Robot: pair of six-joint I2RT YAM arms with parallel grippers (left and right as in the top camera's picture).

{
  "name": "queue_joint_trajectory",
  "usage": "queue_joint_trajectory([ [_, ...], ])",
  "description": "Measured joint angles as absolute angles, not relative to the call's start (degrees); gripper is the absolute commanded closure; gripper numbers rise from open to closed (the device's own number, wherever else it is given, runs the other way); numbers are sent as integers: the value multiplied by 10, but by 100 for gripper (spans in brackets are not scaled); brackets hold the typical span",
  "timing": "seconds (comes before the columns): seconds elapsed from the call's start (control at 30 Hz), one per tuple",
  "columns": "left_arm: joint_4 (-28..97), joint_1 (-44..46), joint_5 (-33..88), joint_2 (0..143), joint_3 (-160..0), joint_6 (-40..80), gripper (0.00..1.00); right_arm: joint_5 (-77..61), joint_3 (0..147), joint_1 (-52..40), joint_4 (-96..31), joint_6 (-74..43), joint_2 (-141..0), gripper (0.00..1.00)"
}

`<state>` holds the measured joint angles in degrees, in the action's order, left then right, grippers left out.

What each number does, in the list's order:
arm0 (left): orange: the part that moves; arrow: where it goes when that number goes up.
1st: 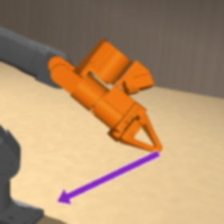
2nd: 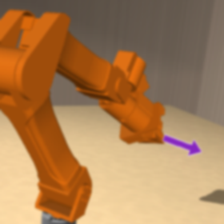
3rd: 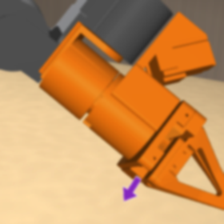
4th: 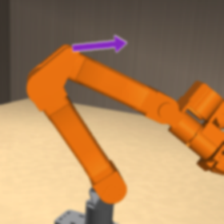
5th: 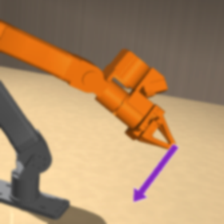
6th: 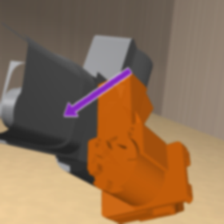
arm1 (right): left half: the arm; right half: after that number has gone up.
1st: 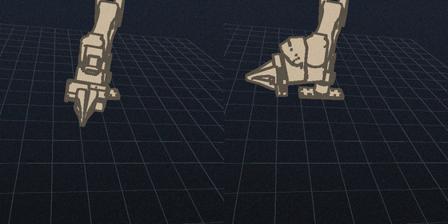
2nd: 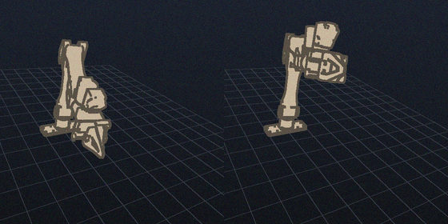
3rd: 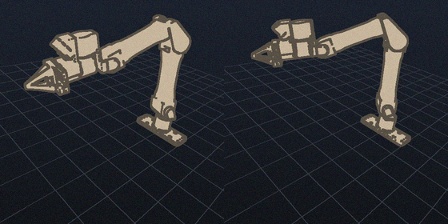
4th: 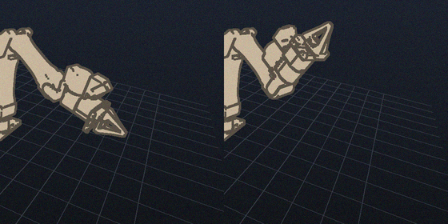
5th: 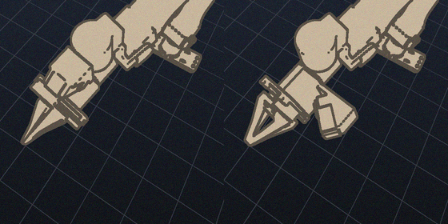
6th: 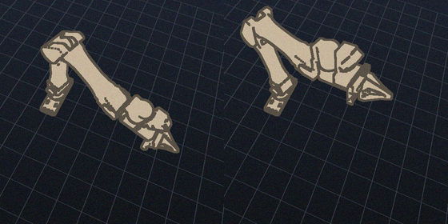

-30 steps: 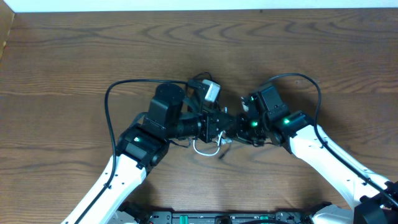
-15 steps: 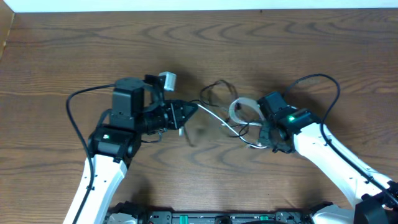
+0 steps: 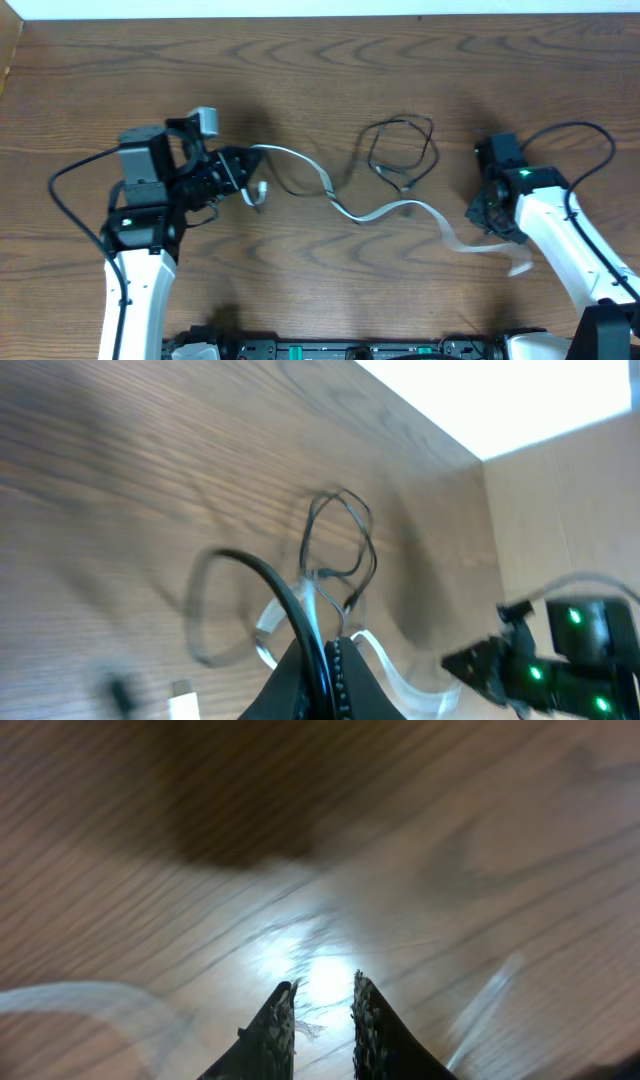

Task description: Untangle cables

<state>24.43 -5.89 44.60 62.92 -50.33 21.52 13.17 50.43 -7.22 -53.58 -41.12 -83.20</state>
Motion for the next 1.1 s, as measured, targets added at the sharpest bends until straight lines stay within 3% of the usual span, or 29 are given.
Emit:
queue_joint_trajectory([
  [0.27,246,-154,445,629,-503,209,93,125,504,-3,-533,-392,-832,84],
  [0.37,246,-148,472,629,-503,211,93,49,504,1,-486,-348,-832,73],
  [0.4,246,-138,487,629,-503,211,93,8,504,-1,-467,-320,-832,64],
  [0.47,245,-106,511,629,-503,212,92,-76,504,-6,-431,-272,-832,47],
  [0.53,235,-54,533,629,-503,212,92,-168,504,-18,-395,-219,-832,39],
  [0.67,172,63,552,629,-503,211,93,-275,504,-63,-366,-162,-832,37],
  [0.83,46,211,564,629,-502,210,91,-281,504,-94,-370,-144,-832,38],
  [1.0,4,279,561,628,-502,191,42,-240,504,-94,-379,-153,-832,38],
  [1.03,15,280,551,628,-502,192,36,-231,504,-94,-383,-156,-832,38],
  [1.1,44,280,526,628,-502,191,34,-214,504,-94,-389,-159,-832,38],
])
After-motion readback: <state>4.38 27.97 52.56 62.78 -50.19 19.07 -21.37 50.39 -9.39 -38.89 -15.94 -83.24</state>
